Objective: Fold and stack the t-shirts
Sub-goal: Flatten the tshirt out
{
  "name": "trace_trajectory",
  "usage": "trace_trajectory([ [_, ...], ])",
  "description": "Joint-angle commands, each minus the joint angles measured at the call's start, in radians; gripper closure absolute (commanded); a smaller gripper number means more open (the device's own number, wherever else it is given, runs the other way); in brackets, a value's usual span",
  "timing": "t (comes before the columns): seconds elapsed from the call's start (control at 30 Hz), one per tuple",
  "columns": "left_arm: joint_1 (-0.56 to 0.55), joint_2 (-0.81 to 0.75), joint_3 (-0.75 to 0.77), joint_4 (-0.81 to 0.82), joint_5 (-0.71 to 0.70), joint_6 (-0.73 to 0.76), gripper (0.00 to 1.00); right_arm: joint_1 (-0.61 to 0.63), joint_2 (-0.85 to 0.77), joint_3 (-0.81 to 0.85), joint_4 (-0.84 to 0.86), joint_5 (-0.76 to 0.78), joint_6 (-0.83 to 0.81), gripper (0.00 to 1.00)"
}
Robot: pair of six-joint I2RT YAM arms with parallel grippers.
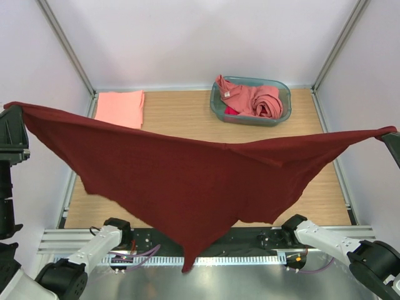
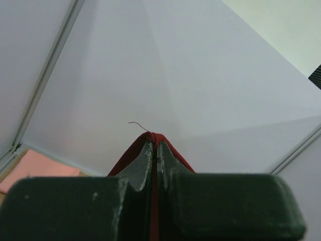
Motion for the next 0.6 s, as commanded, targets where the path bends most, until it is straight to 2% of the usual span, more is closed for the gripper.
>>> trace_trajectory([
  [0.0, -0.001, -0.001, 0.019, 0.009, -0.027, -0.004, 0.99, -0.002, 0.019, 0.015, 0.023, 0.012, 0.028, 0.99],
  [0.33, -0.002, -0.082, 0.057, -0.072, -0.047, -0.008, 0.99, -0.025, 0.007, 0.05, 0.009, -0.086, 0.091, 0.99],
  [0.57, -0.001, -0.103, 0.074, -0.042, -0.067, 0.0, 0.99, -0.122, 0.031, 0.089, 0.114, -0.222, 0.186, 0.99],
])
